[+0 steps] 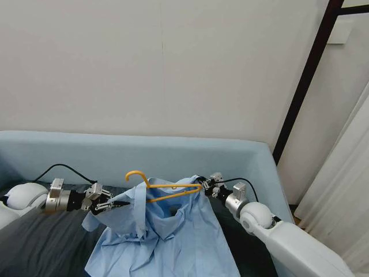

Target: Pick up the clothes from the sofa and hang them on the clothes hanger.

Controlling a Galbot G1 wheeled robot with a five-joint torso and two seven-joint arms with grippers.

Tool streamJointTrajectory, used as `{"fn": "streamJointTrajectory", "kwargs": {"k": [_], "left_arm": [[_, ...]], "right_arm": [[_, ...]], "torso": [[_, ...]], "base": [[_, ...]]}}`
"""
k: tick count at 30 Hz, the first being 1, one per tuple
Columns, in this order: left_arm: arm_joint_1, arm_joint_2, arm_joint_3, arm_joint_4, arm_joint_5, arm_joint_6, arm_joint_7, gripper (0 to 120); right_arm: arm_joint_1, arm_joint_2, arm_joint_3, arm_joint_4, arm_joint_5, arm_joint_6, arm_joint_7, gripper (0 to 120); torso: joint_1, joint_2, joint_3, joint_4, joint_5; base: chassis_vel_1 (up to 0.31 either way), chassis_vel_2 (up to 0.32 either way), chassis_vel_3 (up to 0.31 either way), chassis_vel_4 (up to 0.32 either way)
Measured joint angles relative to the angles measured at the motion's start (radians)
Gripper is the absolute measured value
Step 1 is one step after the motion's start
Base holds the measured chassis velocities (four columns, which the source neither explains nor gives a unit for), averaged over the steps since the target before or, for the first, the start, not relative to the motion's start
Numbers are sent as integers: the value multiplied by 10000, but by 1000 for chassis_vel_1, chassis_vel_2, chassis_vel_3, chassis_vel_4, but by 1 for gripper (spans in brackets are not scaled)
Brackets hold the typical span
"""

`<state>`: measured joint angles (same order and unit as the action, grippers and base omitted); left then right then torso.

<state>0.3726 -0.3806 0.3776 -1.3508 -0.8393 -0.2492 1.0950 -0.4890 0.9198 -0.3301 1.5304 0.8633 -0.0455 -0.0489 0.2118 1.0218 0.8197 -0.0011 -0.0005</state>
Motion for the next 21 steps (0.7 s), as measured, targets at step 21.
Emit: {"fn": "streamJointTrajectory", "kwargs": {"k": [21], "left_arm": [[-1544, -452, 746, 679, 401, 222, -823, 2]], "right_arm": [[802, -2362, 730, 4286, 1551, -1671, 1429, 0]], "torso": [[-1, 0, -1, 0, 0]], "base": [[0, 0, 0, 0]]}}
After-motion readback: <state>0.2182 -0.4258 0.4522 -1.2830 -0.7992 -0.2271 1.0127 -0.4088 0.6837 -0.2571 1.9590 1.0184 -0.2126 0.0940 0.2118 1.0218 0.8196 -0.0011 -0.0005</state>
